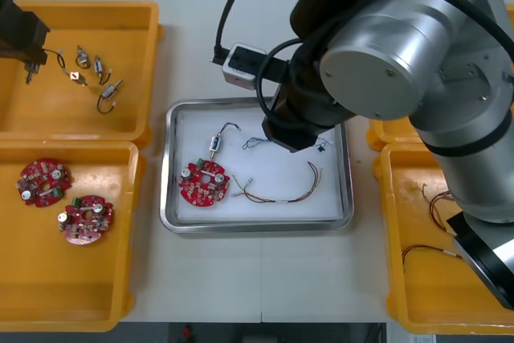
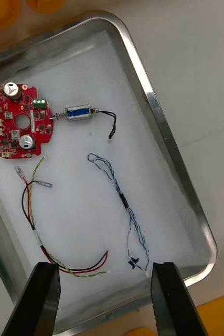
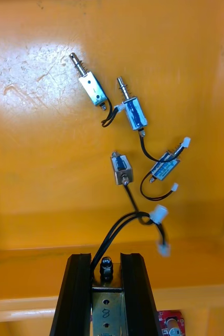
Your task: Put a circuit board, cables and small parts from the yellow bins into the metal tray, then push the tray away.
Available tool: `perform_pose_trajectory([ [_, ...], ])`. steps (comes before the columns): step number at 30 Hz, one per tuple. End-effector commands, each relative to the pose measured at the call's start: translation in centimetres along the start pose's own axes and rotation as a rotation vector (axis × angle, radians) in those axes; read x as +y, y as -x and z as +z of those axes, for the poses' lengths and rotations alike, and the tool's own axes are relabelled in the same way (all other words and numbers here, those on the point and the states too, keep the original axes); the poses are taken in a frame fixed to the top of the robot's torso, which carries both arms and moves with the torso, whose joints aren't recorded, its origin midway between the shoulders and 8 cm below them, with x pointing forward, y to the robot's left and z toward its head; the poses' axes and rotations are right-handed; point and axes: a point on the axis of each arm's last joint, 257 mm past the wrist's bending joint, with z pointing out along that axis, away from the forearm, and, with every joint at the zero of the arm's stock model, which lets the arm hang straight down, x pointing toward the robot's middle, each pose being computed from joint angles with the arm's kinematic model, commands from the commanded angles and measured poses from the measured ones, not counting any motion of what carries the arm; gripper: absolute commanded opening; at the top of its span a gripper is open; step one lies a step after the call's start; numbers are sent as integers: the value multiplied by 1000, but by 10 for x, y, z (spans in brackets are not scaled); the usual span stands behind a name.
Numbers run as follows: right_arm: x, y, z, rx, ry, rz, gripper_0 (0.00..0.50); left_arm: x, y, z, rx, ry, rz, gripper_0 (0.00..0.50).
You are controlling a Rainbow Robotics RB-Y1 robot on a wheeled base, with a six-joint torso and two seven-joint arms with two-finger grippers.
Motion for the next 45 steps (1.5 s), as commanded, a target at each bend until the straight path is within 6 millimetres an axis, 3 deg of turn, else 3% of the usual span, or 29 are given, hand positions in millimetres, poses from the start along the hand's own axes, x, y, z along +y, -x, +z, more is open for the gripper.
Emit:
perform_pose_trajectory([
  [1,-8,-33,-13,-18,-20,164,500,7,31,-52,-103,17,-60,0],
  [6,-27,-43,-35,-80,-53,318,500,5,30,-53,-101,11,-56,0],
  [9,-26,-55,-43,-95,-38,398,500,4,30,-54,-101,10,-53,0],
  [18,-27,-122,-64,-96,3,761,500,3,29,-53,-95,16,-48,0],
  [22,-33,-153,-71,-69,-31,838,500,5,27,-47,-87,37,-47,0],
  [24,-38,-174,-75,-52,-57,877,500,5,27,-41,-80,46,-46,0],
  [33,-53,-228,-92,-24,-139,995,500,9,22,-3,-50,51,-65,0],
  [35,-54,-231,-93,-20,-144,999,500,9,22,-1,-50,52,-66,0],
  [45,-65,-284,-102,76,-269,976,500,12,12,38,-20,70,-69,0],
])
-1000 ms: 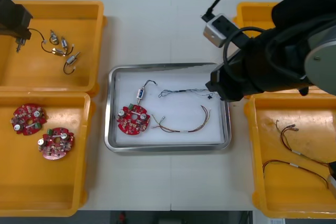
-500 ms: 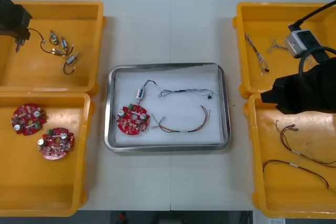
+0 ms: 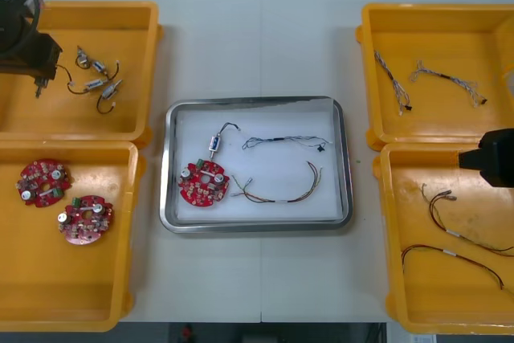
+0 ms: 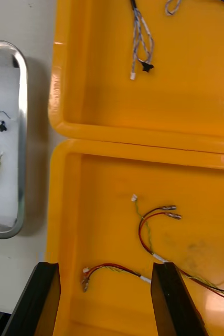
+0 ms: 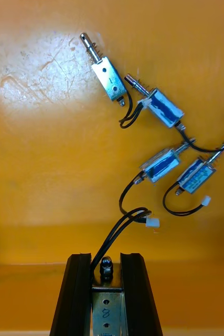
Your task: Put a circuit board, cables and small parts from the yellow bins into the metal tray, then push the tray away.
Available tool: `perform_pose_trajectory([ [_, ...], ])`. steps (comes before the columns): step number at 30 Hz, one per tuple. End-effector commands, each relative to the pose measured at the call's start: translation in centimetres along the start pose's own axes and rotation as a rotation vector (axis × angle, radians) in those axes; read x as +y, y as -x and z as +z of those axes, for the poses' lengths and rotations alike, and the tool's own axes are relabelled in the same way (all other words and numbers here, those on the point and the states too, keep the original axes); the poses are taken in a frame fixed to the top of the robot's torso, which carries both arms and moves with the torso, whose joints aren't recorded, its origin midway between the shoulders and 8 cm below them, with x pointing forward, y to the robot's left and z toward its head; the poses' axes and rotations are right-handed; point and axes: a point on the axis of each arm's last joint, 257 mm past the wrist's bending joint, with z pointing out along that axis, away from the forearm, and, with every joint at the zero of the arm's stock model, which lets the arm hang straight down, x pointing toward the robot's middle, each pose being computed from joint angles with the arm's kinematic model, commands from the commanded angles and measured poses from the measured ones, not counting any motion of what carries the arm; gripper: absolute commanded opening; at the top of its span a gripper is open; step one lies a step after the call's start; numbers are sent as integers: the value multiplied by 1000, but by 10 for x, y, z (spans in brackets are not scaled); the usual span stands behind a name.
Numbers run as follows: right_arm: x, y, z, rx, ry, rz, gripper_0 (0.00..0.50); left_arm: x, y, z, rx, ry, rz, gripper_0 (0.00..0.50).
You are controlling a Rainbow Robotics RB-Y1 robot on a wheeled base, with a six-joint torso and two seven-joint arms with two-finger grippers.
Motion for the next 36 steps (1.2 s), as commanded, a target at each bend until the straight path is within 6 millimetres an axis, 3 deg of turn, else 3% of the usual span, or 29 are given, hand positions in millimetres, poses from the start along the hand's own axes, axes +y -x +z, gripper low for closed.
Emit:
perform_pose_trajectory([
  [1,-36,-8,-10,-4,-126,-97,500,0,21,-4,-45,13,-71,0],
  [8,-62,-23,-13,26,-183,-143,500,-2,13,12,-28,14,-75,0],
  [15,-85,-44,-9,81,-195,-70,500,-13,9,28,-39,-19,-78,0],
  [24,-96,-50,-7,101,-192,-18,500,-21,2,44,-36,-15,-59,0],
  [28,-101,-51,-8,101,-212,-9,500,-26,4,37,-38,-22,-50,0],
  [36,-102,-52,-6,105,-219,-1,500,-22,4,-6,-16,23,-22,0],
])
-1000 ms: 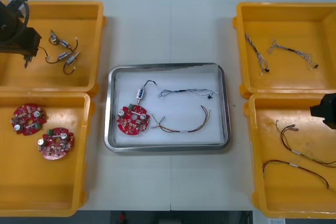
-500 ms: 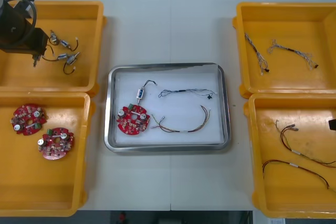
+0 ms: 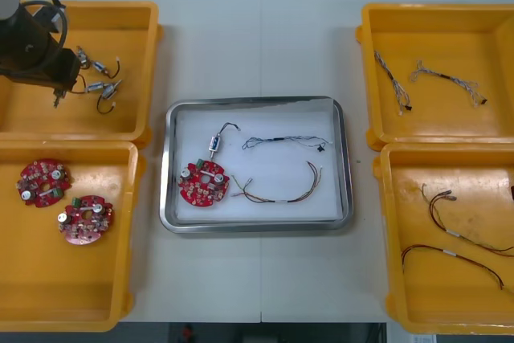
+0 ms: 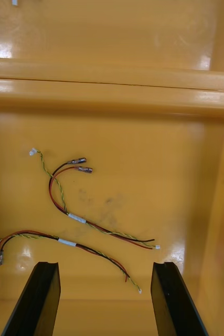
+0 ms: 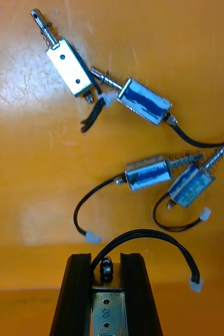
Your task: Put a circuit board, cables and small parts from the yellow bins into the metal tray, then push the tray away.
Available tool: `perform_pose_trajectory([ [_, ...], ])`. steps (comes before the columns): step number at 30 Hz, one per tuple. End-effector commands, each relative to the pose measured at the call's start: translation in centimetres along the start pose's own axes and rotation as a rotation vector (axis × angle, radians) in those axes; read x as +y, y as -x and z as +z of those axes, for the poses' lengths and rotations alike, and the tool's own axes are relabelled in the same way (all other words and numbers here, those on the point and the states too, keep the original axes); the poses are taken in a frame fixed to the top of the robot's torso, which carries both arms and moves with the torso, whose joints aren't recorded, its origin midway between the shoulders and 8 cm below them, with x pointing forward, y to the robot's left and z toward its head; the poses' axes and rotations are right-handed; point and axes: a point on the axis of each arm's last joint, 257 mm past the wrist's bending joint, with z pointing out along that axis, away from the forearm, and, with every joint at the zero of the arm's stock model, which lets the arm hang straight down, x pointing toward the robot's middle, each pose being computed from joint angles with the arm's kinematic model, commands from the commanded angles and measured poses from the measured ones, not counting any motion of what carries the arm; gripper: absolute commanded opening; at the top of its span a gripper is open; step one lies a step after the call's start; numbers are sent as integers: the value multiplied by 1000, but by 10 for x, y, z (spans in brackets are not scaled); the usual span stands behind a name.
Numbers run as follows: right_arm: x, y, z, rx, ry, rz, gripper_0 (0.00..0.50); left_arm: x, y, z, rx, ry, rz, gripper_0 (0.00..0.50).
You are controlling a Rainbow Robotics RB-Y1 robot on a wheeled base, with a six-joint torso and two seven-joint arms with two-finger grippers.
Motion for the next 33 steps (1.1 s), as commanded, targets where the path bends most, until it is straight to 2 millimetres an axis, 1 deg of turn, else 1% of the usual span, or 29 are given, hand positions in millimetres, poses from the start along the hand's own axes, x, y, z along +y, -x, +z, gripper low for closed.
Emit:
perform_pose_trajectory([
  [1,-19,-4,-5,8,-59,-10,500,0,11,-33,-33,9,-83,0],
  [3,-18,-5,-4,12,-57,-8,500,-1,12,-44,-37,9,-79,0],
  [4,-18,-5,-4,13,-58,-5,500,-2,12,-45,-36,9,-79,0],
  [13,-17,-5,-4,13,-54,14,500,-5,12,-81,-48,18,-69,0],
  [15,-16,-5,-4,13,-51,22,500,-7,9,-90,-46,17,-69,0],
  [20,-15,-6,-3,14,-50,37,500,-15,3,-105,-36,29,-64,0],
  [22,-16,-6,-4,14,-54,44,500,-27,0,-111,-36,6,-86,0],
  [23,-17,-6,-4,13,-56,48,500,-31,0,-113,-38,1,-90,0],
  [25,-16,-6,-3,14,-57,53,500,-46,-4,-118,-33,-17,-93,0],
  [26,-17,-6,-3,13,-58,54,500,-49,-5,-120,-34,-18,-88,0],
  [28,-16,-6,-3,14,-54,63,500,-66,-5,-124,-55,-21,-69,0],
  [29,-15,-6,-3,15,-53,63,500,-71,-5,-124,-56,-22,-66,0],
  [31,-14,-6,-2,16,-52,70,500,-90,-9,-125,-61,-40,-60,0],
  [32,-14,-6,-2,16,-51,71,500,-95,-10,-124,-60,-46,-62,0],
  [33,-14,-7,-2,16,-49,76,500,-105,-11,-124,-59,-57,-66,0],
])
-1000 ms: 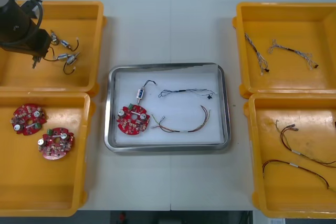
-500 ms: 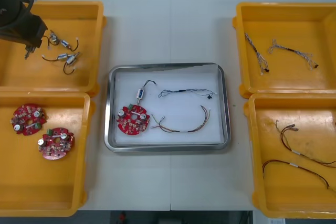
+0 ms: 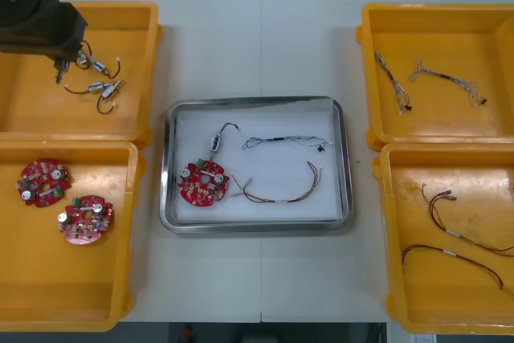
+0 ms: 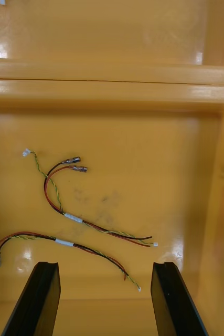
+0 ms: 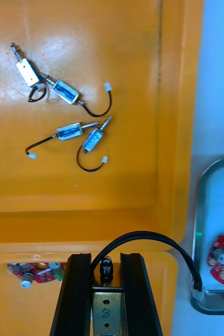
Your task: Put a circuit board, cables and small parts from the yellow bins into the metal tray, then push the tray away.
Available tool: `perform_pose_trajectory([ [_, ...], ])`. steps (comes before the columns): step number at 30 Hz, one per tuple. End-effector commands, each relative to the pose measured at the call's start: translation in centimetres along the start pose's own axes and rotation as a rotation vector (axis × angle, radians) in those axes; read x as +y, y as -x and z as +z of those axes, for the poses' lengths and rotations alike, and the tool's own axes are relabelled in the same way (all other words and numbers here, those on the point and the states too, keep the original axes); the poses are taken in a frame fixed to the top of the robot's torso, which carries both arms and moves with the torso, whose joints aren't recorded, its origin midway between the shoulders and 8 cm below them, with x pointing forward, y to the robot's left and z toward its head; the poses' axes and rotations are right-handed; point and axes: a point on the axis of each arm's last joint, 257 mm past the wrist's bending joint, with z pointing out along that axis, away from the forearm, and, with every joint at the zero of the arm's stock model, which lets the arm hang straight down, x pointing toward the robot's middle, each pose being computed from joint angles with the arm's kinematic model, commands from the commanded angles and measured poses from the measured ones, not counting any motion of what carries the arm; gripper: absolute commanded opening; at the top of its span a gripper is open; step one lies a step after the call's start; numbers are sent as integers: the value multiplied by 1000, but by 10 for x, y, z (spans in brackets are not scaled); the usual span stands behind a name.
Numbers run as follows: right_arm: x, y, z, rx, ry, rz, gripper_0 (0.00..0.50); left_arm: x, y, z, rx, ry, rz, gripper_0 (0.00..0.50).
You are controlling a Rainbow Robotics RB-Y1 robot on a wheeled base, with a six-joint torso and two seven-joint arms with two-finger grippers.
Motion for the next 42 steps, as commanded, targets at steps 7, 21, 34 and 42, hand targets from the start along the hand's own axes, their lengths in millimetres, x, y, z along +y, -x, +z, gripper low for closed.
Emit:
perform_pose_trajectory([
  [7,-9,-3,-3,11,-32,53,500,-89,-29,5,13,-69,44,0],
  [21,-5,-4,-2,15,-19,60,500,-202,-53,40,-8,-171,41,0],
  [34,1,-5,-2,19,2,65,500,-247,-69,89,-11,-207,89,0],
  [42,2,-4,-3,17,4,68,500,-257,-75,115,-14,-218,83,0],
])
